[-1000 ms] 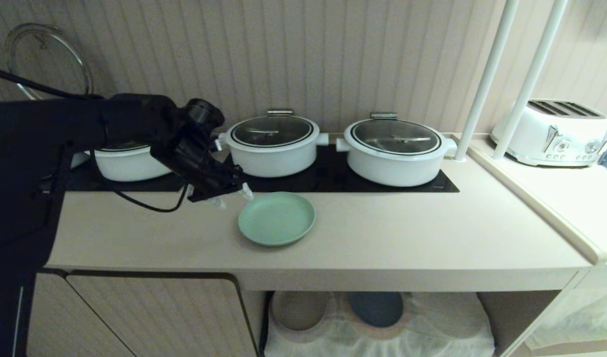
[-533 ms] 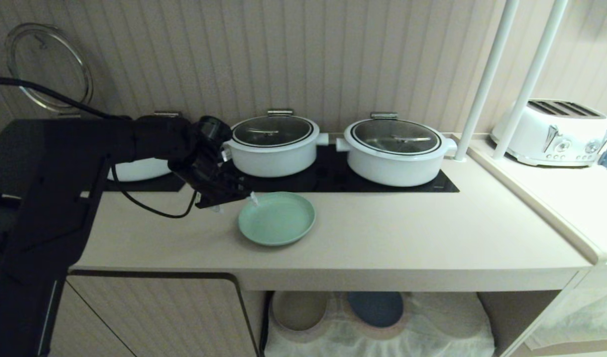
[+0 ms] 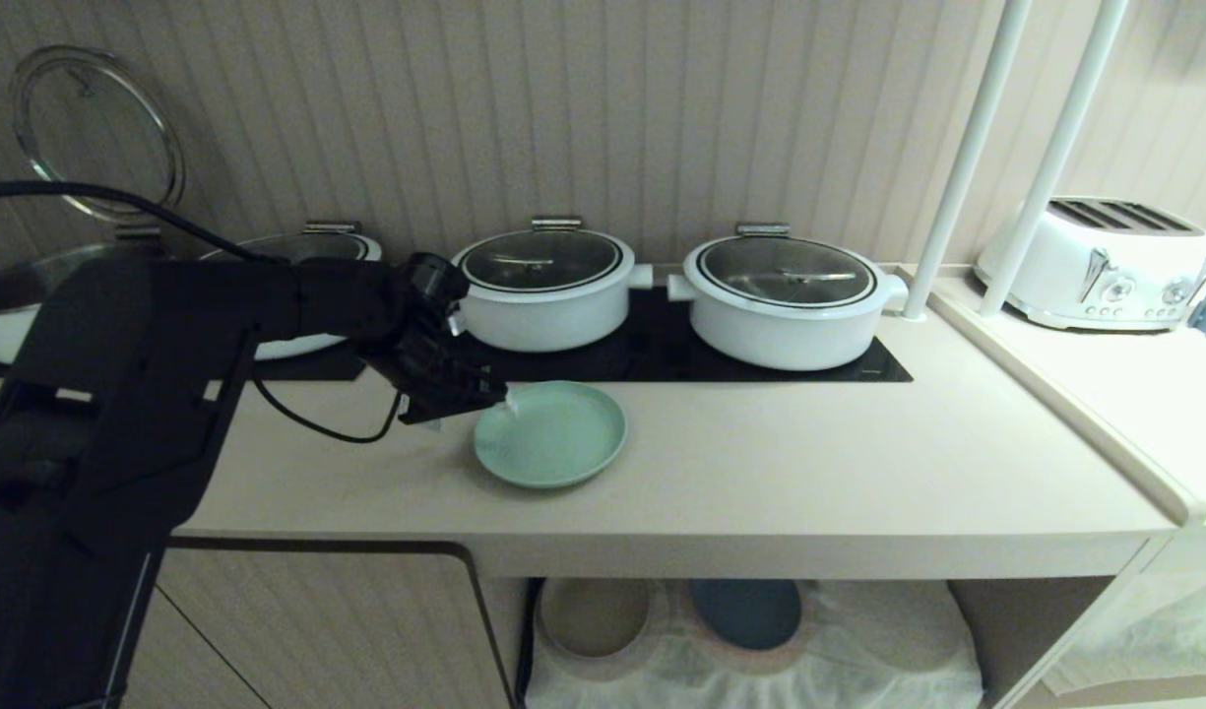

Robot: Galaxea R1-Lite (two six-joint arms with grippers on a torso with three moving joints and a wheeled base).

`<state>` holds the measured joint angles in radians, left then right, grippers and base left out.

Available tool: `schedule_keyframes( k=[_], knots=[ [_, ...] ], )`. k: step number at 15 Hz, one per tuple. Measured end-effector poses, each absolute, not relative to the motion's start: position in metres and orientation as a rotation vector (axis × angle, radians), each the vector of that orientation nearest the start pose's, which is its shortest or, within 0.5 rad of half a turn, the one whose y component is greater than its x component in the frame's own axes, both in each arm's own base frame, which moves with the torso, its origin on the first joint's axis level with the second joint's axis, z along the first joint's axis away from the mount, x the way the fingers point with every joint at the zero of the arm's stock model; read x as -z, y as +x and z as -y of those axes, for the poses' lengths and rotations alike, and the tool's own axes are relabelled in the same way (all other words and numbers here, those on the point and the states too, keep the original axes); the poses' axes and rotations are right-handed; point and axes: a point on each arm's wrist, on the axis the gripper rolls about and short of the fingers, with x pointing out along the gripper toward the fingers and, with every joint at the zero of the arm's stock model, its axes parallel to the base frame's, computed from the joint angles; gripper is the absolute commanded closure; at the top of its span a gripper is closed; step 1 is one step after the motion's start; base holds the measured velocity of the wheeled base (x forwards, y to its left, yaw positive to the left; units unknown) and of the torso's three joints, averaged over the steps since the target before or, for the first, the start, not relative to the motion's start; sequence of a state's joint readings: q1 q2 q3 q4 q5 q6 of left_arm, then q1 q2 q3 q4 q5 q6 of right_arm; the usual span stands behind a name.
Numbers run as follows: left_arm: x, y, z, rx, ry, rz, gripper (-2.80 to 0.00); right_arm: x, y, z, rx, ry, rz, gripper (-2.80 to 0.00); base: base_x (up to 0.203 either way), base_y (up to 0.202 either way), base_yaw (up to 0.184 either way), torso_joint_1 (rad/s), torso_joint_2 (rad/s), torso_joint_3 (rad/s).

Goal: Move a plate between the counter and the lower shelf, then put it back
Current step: Pick up the plate

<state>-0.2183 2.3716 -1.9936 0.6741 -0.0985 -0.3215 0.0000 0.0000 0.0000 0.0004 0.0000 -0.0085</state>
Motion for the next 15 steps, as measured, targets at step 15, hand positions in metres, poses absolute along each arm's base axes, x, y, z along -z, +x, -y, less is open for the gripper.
schedule_keyframes(
  k=[15],
  knots=[
    [-0.104, 0.447, 0.099, 0.083, -0.185, -1.157, -2.80, -0.075, -0.023, 0.000, 0.000, -0.008, 0.000, 0.00, 0.000, 0.000, 0.000, 0.000, 0.00, 0.000]
  ],
)
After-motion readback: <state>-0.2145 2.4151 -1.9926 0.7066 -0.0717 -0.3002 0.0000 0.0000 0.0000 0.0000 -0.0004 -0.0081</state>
